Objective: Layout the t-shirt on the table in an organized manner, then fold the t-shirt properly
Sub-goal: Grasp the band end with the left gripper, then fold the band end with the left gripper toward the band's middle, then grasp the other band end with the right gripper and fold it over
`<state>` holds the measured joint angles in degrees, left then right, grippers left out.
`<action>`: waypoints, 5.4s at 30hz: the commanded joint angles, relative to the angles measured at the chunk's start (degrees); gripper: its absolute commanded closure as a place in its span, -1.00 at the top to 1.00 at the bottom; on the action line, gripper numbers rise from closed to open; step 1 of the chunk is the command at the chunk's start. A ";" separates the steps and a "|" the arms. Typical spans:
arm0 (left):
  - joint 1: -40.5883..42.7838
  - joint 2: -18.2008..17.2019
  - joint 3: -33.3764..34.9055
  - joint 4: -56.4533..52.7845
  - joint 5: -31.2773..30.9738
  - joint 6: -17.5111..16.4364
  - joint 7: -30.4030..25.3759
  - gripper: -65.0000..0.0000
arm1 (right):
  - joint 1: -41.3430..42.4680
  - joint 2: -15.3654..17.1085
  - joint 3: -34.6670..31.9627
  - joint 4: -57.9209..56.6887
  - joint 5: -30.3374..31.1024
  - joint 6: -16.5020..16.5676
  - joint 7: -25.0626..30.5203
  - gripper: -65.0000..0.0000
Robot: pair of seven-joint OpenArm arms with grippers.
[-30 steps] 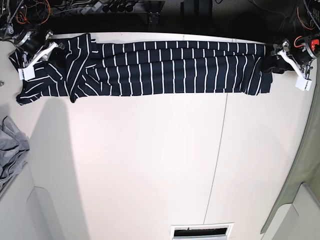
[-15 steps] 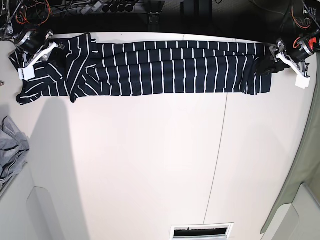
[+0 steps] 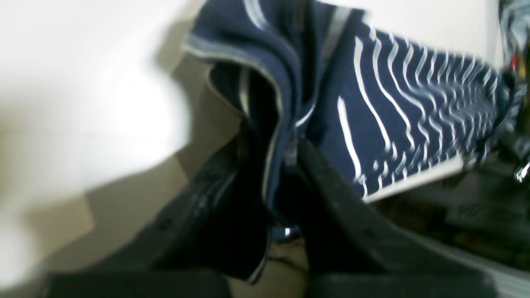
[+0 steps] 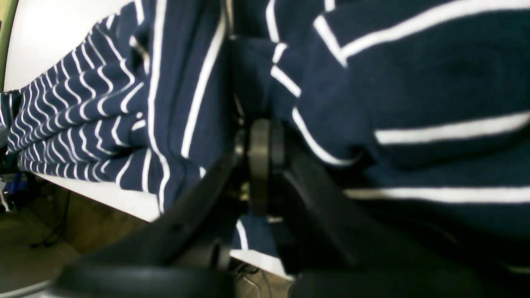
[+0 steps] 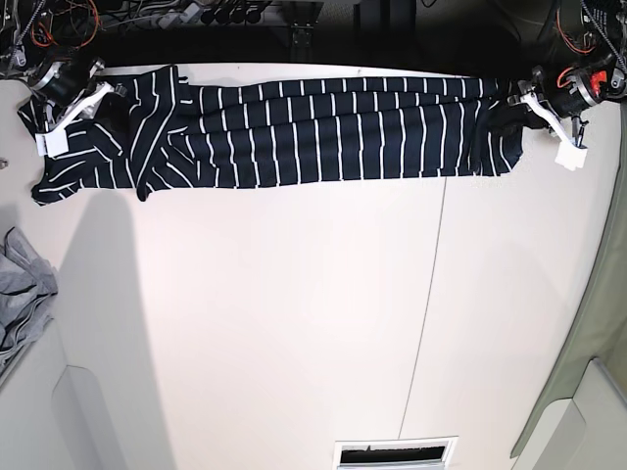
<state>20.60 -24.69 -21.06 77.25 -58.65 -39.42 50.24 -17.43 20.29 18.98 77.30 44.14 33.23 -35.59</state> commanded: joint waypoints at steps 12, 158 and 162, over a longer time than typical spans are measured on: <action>5.09 0.57 2.86 27.74 -8.44 -0.58 1.66 -1.00 | -0.04 0.63 0.00 0.39 -2.01 -0.02 -1.03 -1.00; -4.42 9.51 2.47 1.05 7.80 -0.58 -5.97 0.06 | 11.87 -23.06 -35.41 16.13 -2.38 1.07 -10.73 0.06; -4.39 7.65 1.42 1.05 4.98 -0.58 -3.10 0.06 | 11.89 -24.17 -35.43 16.13 -2.36 1.07 -10.73 0.06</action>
<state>16.34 -16.29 -19.27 77.80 -52.64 -39.88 47.44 -6.02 -3.53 -16.40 92.31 40.49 33.43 -47.40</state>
